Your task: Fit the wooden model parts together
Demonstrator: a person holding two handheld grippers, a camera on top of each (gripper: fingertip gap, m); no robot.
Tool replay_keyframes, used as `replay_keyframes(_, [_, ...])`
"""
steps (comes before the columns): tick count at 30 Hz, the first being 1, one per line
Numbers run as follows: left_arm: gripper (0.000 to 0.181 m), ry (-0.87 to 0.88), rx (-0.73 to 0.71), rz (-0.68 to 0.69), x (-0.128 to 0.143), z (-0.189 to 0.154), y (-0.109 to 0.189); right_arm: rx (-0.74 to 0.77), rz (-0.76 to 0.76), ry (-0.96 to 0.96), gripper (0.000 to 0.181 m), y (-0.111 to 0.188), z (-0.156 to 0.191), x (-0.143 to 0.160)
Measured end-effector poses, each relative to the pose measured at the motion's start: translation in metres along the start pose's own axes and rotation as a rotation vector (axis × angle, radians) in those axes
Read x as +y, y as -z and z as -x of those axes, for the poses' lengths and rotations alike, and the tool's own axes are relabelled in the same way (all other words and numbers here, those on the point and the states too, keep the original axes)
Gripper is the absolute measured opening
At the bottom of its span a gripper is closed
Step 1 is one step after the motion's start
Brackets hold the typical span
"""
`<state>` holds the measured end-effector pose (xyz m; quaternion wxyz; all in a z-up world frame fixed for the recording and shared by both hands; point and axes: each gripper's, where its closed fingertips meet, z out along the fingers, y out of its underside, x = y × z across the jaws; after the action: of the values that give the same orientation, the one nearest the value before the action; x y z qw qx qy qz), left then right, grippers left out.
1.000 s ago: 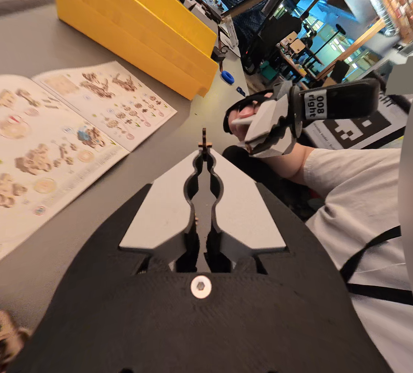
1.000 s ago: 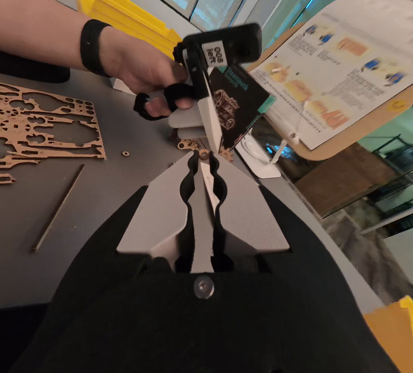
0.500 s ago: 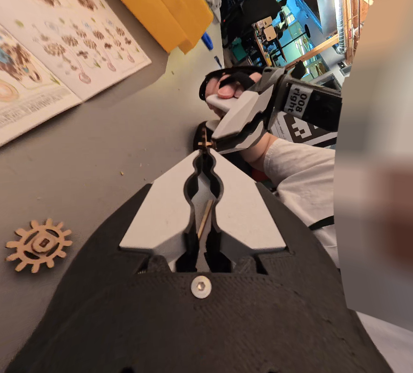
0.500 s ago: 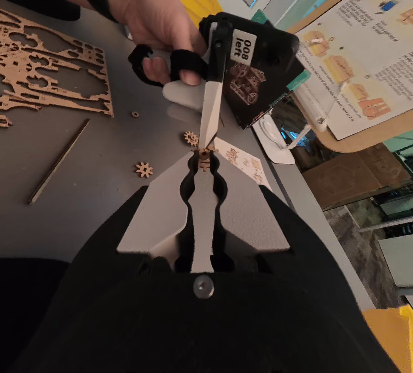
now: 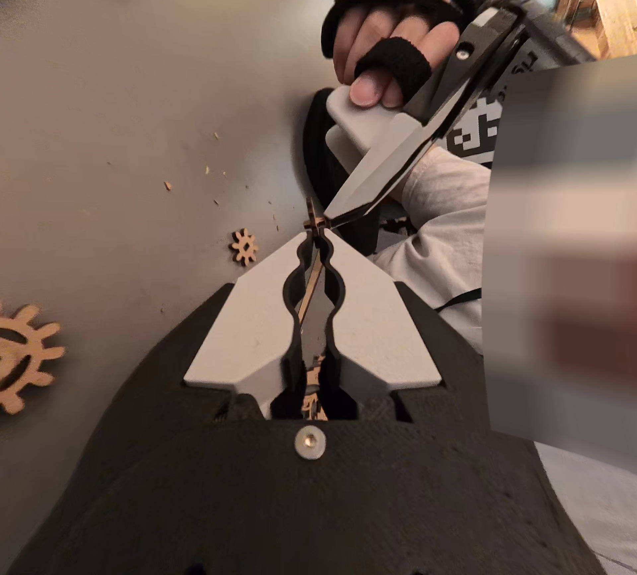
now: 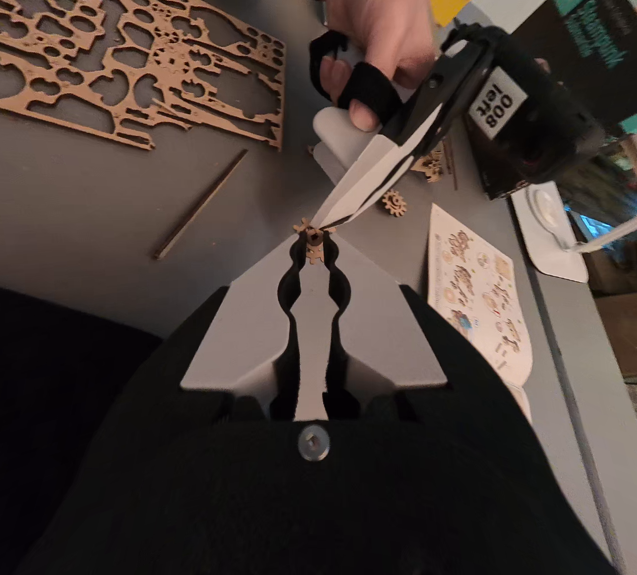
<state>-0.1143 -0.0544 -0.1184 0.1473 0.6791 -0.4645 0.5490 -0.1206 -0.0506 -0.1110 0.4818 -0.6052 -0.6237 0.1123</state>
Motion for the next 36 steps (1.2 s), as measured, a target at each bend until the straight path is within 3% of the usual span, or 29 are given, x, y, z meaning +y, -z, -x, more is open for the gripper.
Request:
replay_keyframes(8, [0.001,0.051,0.035,0.145,0.025,0.001,-0.013,-0.137,0.016,0.067,0.007,-0.006,0.029,-0.002])
replay_keyframes(18, [0.004,0.085,0.05,0.189,0.031,0.009,-0.016,-0.178,0.011,0.049,0.007,-0.014,0.036,0.007])
replay_keyframes(36, [0.0,-0.066,0.014,0.283,0.041,0.014,-0.021,-0.265,-0.082,0.066,0.008,-0.015,0.045,0.003])
